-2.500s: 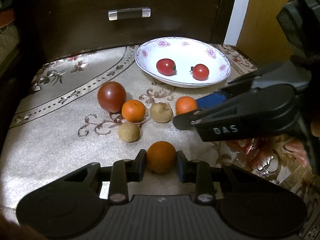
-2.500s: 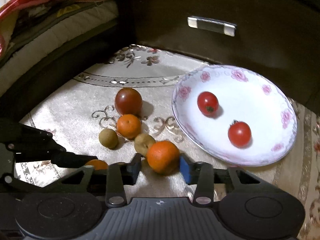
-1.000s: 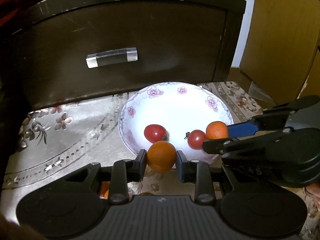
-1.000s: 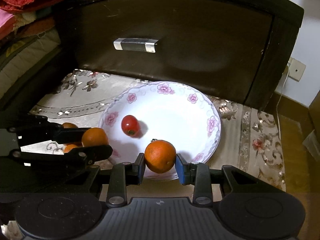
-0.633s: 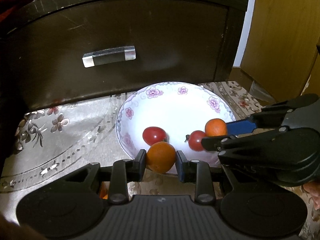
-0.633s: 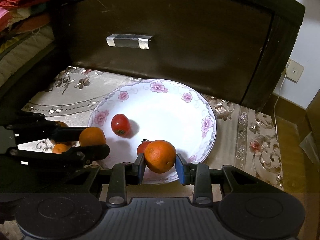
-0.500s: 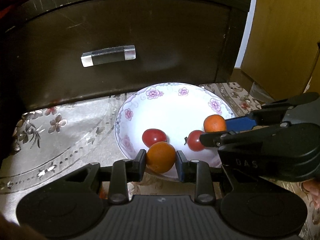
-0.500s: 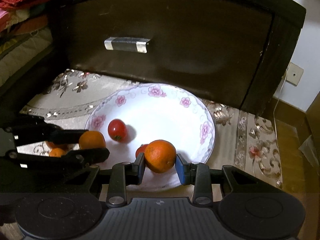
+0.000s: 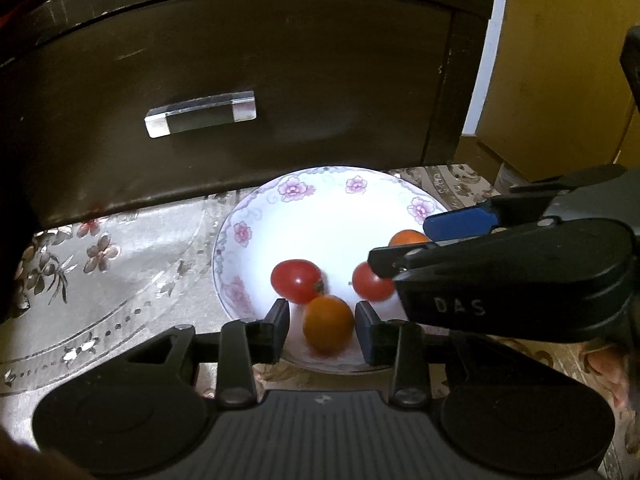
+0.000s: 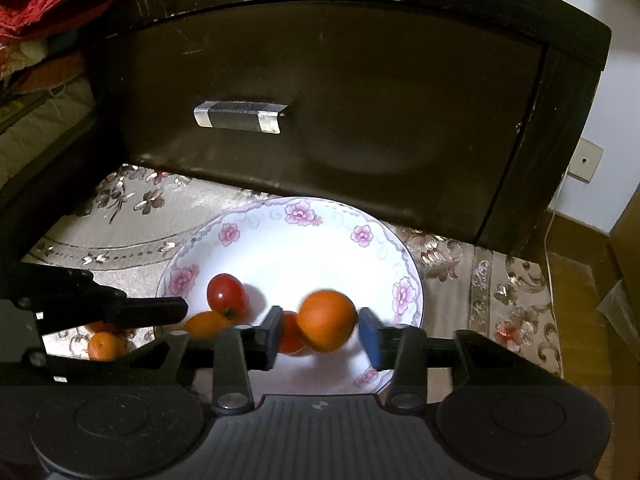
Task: Organize fruits
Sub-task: 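Open the left tool over the plate while the right tool releases its orange, then grasp a small brown fruit with the left tool while the right tool grasps the other, then carry the held brown fruits up and over the white plate with both tools, then open the left tool over the plate while the right tool drops its brown fruit, then grasp the large dark red tomato with the left tool while the right tool grasps the orange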
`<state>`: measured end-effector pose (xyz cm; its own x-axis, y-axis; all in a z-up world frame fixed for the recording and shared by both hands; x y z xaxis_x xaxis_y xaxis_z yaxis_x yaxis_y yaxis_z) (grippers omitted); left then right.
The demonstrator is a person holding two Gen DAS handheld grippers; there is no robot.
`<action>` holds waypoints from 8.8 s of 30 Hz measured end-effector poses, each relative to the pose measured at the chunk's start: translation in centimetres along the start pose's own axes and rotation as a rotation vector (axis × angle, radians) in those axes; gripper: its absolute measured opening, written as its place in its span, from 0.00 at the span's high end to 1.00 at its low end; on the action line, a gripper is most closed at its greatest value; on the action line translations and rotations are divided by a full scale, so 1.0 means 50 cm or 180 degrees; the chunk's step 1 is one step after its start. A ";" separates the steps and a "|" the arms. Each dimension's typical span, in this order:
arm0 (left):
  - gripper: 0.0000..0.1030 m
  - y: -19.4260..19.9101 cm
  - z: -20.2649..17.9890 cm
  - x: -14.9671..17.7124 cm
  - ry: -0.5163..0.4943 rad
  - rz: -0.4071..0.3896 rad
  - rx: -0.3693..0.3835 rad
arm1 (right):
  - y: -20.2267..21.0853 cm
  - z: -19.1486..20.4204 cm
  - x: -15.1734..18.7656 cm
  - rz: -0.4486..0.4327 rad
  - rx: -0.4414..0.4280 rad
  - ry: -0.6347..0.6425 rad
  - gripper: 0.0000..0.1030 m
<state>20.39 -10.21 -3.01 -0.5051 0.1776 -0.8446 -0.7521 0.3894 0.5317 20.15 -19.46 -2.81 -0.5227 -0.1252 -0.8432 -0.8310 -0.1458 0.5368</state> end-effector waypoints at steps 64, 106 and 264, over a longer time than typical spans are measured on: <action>0.53 0.168 0.109 0.143 -0.0085 0.0375 -0.0369 | 0.020 0.193 0.075 0.0266 -0.0911 0.0359 0.55; 0.69 0.163 0.041 0.150 -0.0131 0.0373 0.0021 | 0.095 0.145 0.105 0.0527 -0.0567 0.0289 0.79; 0.48 0.047 0.163 0.083 0.0133 0.0122 -0.0193 | 0.082 0.160 0.060 0.0395 -0.0612 0.0232 0.75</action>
<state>19.97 -1.18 -5.79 -0.5503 0.1529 -0.8209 -0.7555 0.3274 0.5675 13.68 -12.59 -3.37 -0.5977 -0.2233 -0.7700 -0.7061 -0.3082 0.6375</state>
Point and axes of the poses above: each gripper's, at about its wrist camera, not at the fingertips, and y roughly against the way its jaws point, z to its left, x to its underside, the point moved 3 cm from there along -y, roughly the way its jaws point, and after that the axes turned 14 degrees about -z, right-handed, at the moved point
